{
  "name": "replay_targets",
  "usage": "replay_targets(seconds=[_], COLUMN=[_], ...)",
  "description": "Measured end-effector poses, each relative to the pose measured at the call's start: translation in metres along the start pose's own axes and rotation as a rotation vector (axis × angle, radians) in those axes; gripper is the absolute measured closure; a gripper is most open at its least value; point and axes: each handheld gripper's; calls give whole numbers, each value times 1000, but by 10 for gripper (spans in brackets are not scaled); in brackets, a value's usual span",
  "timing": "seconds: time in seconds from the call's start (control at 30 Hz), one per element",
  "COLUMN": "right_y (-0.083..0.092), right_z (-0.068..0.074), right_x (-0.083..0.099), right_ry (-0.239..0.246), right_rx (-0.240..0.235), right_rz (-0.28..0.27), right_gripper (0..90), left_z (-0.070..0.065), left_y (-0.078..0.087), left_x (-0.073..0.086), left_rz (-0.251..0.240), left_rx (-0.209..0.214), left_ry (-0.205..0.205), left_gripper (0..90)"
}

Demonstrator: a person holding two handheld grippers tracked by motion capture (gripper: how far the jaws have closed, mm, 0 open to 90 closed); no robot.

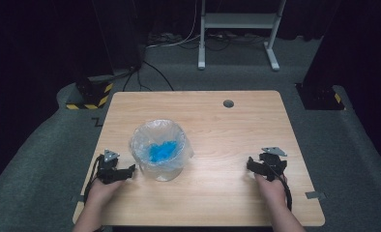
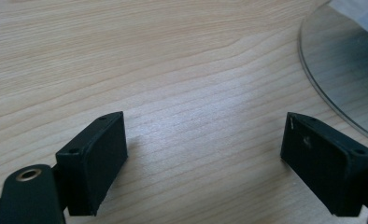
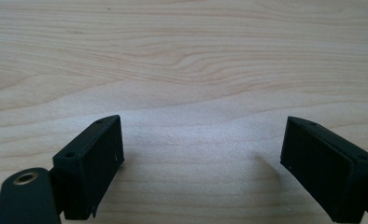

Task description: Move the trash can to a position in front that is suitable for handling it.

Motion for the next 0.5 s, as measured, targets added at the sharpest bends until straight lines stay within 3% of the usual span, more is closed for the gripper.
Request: replay_targets(seconds=[0.23,0.5], right_y=[6,12], right_z=[7,14], right_x=[-6,-10], right_ry=[34,51], right_rx=[-34,-84], right_rz=[-61,-136], right_gripper=[131,133], left_z=[3,1], left_y=[6,14], left_x=[-5,-15], left_rz=[-50,-107], left_rx=[-28,-73], left_ry=[12,-33], left_gripper=[144,146])
Point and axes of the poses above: each handheld gripper's, and its own axes: y roughly backward along the jaws, x roughly out of its underside, z roughly to its left, and after that the axes turned 8 degrees about -z, right-handed
